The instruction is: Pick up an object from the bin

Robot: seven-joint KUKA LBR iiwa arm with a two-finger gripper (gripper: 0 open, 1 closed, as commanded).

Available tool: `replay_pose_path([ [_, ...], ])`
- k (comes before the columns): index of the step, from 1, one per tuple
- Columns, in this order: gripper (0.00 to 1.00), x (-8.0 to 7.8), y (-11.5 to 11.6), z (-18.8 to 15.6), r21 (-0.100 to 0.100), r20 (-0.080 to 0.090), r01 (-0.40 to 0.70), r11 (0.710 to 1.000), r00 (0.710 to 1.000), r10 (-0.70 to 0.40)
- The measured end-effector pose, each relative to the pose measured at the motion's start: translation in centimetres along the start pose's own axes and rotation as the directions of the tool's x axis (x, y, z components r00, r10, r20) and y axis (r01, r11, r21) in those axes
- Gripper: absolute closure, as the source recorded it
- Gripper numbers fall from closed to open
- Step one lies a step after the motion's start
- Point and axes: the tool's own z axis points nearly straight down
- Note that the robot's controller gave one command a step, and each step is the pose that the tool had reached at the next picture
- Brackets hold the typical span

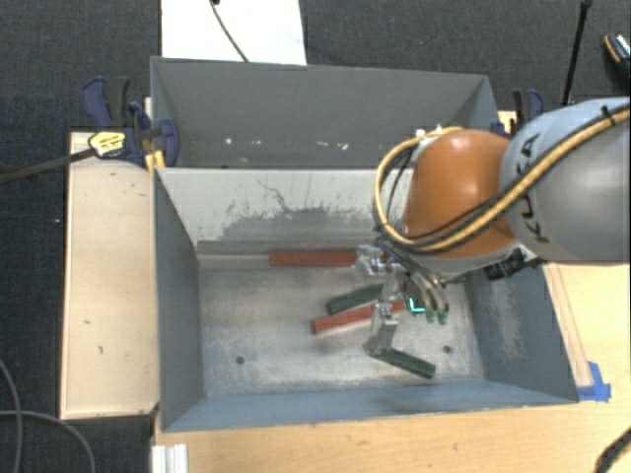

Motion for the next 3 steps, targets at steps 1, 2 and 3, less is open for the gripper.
replay_pose_path([
  [1, 0.0, -5.3, -2.3, 8.5, 0.001, 0.009, 0.138, 0.99, 0.99, -0.138],
  [2, 1.0, -5.3, -2.2, 8.3, 0.001, 0.007, 0.136, 0.991, 0.991, -0.136],
  [3, 1.0, -4.0, -3.1, -5.3, 0.003, 0.015, 0.194, 0.981, 0.981, -0.194],
])
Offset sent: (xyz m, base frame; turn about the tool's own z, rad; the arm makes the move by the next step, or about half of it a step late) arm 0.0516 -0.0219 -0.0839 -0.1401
